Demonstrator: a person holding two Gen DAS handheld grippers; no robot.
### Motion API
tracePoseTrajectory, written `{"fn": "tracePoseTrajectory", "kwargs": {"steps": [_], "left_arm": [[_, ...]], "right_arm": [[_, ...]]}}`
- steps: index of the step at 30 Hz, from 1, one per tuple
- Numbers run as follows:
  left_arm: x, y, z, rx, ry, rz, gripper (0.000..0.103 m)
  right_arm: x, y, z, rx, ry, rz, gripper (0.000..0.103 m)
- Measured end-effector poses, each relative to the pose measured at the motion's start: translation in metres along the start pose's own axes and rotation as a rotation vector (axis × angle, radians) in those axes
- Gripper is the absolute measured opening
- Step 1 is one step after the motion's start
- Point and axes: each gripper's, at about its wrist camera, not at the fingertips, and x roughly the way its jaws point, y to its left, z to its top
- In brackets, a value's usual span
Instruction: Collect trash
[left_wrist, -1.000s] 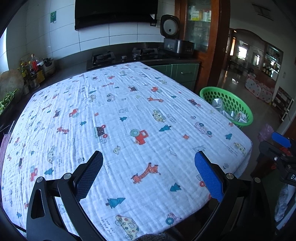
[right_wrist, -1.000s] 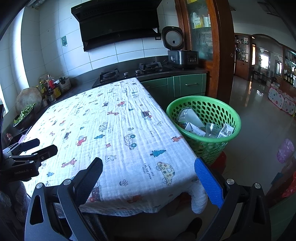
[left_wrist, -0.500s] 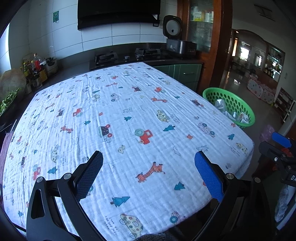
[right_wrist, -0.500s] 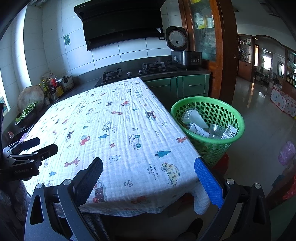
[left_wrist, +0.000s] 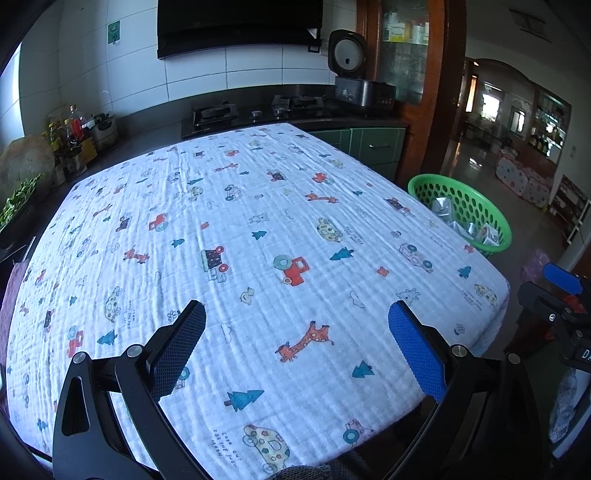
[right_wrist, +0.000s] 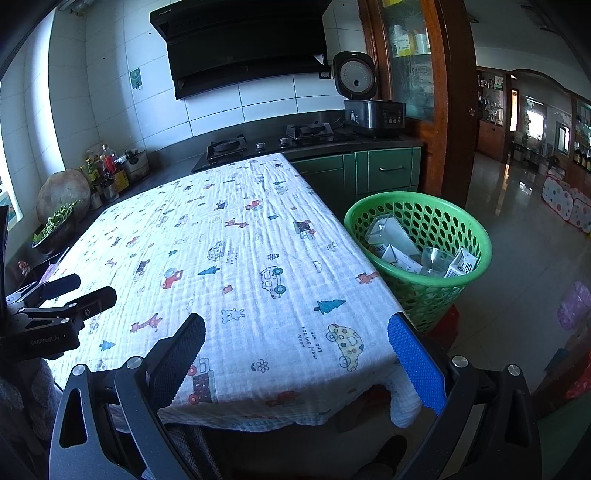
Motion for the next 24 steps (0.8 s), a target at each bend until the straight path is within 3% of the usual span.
{"fn": "tracePoseTrajectory", "kwargs": {"steps": [24], "left_arm": [[-0.0085,-0.003,-0.0005,-0.006,-0.038,-0.007,0.098]], "right_arm": [[0.0017,0.0027,-0.0021,-0.002,0.004,0.005,0.096]]}}
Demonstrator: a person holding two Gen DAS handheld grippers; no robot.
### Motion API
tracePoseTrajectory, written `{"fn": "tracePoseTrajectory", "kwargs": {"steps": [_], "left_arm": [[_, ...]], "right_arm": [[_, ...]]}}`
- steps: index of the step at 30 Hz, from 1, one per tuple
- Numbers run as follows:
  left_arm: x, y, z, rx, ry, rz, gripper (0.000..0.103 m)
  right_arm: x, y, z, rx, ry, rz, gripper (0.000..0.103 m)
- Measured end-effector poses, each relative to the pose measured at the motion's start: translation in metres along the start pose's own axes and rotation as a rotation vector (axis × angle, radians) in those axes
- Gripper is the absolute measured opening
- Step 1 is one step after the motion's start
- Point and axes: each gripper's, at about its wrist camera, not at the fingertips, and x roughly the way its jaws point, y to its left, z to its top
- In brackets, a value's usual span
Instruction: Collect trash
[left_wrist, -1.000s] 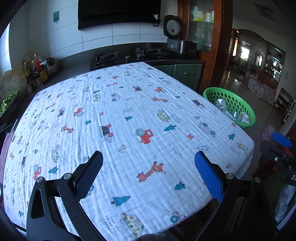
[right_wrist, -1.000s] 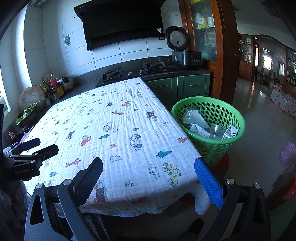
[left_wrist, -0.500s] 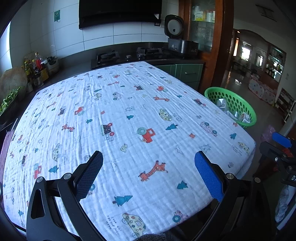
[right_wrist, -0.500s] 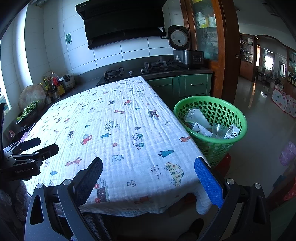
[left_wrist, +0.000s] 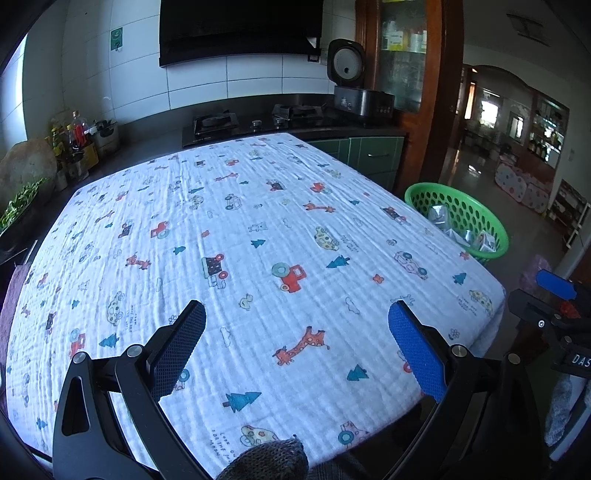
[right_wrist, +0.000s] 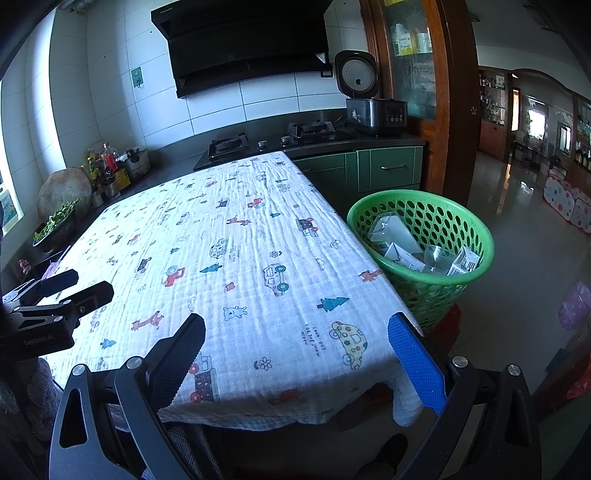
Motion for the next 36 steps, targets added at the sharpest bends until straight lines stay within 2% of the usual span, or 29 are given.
{"fn": "tracePoseTrajectory", "kwargs": {"steps": [7,18,27,36], "left_arm": [[-0.0011,0.0003,-0.0011,-0.013,-0.001,-0.04,0.098],[-0.0008,-0.0053,-0.005,0.011,0.021,-0.002,0.098],[-0.0045,-0.0035,-0.0048,-0.007,0.002,-0.03,0.098],[-0.0031,-0.0063,-0.0048,0.007,0.007,-0.022,0.098]], "right_arm": [[-0.0004,-0.0002,-0.0007,0.004,0.0,0.0,0.096],[-0.0004,0.0003,-0.0013,0.006,-0.001,-0.001,0.096],[-0.0009,-0.0001,-0.0012,0.006,-0.002,0.003,0.096],[-0.0012,0.0003,-0.0016,0.004,-0.002,0.005,0.096]]}}
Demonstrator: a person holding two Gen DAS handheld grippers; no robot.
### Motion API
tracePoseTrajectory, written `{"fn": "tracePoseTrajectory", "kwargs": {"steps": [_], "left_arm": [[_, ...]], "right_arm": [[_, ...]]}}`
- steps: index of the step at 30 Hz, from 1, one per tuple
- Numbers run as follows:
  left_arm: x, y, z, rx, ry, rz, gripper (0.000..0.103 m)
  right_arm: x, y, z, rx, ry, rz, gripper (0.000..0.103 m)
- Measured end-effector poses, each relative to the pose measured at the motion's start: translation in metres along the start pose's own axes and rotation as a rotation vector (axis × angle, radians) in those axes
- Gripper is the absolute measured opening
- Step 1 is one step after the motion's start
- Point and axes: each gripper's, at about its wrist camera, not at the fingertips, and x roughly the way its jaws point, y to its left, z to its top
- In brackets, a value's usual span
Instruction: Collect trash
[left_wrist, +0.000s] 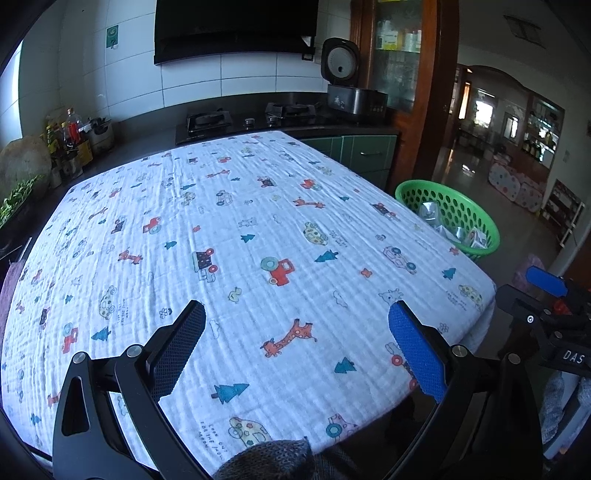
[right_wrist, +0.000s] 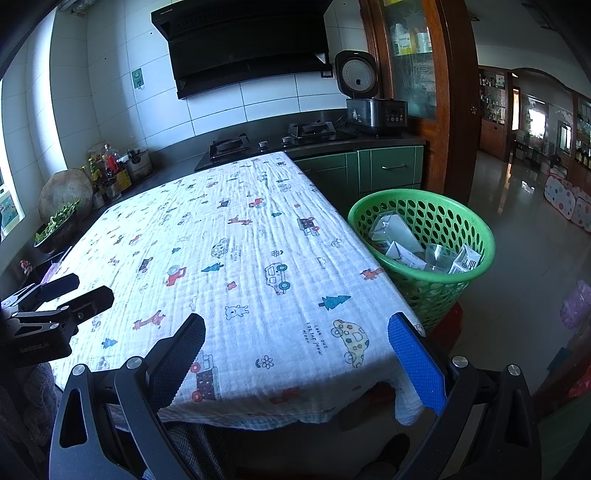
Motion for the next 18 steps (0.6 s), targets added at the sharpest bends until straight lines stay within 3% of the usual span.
{"fn": "tracePoseTrajectory", "kwargs": {"steps": [18], "left_arm": [[0.0028,-0.0014,0.0006,0.006,0.012,0.014,0.098]], "right_arm": [[-0.0004,0.0011,0.0005,0.0,0.0,-0.001,0.096]]}}
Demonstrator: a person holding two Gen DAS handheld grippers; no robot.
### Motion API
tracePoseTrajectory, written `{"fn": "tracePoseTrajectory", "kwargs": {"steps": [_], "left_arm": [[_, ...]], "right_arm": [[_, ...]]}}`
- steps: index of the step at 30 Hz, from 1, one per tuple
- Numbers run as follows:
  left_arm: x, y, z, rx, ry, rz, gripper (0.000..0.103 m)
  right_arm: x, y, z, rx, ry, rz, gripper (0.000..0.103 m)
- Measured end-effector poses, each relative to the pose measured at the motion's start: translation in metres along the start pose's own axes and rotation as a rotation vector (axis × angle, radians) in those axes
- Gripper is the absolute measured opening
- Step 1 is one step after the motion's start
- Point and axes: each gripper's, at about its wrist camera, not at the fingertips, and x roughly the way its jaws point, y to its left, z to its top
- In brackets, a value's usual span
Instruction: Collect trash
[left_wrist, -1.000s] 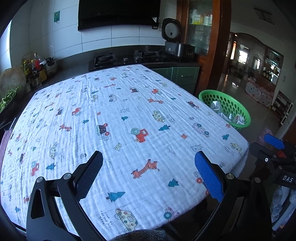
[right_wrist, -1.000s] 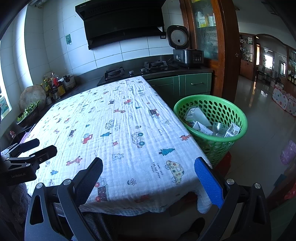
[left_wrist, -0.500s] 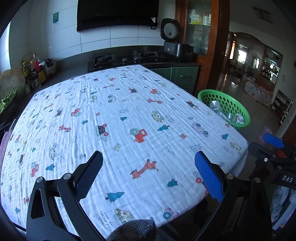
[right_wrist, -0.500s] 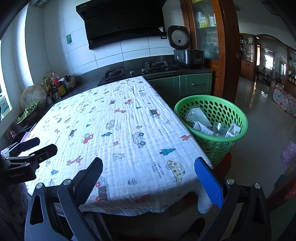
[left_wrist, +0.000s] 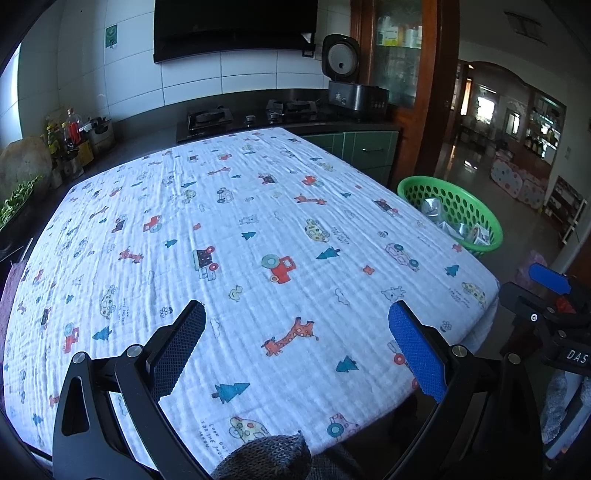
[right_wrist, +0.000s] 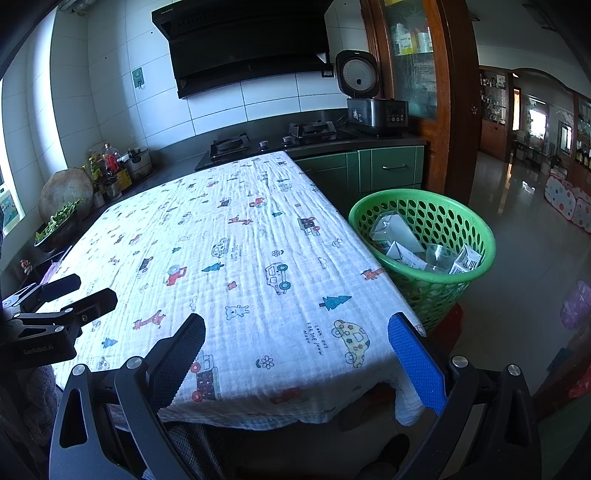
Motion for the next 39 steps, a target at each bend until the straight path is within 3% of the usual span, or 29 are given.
{"fn": "tracePoseTrajectory", "kwargs": {"steps": [39], "left_arm": [[0.0014,0.0011,-0.0005,0.003,0.001,0.007,0.098]], "right_arm": [[0.0036,0.0003,-0.0023,-0.005,0.005,0.007,0.096]]}}
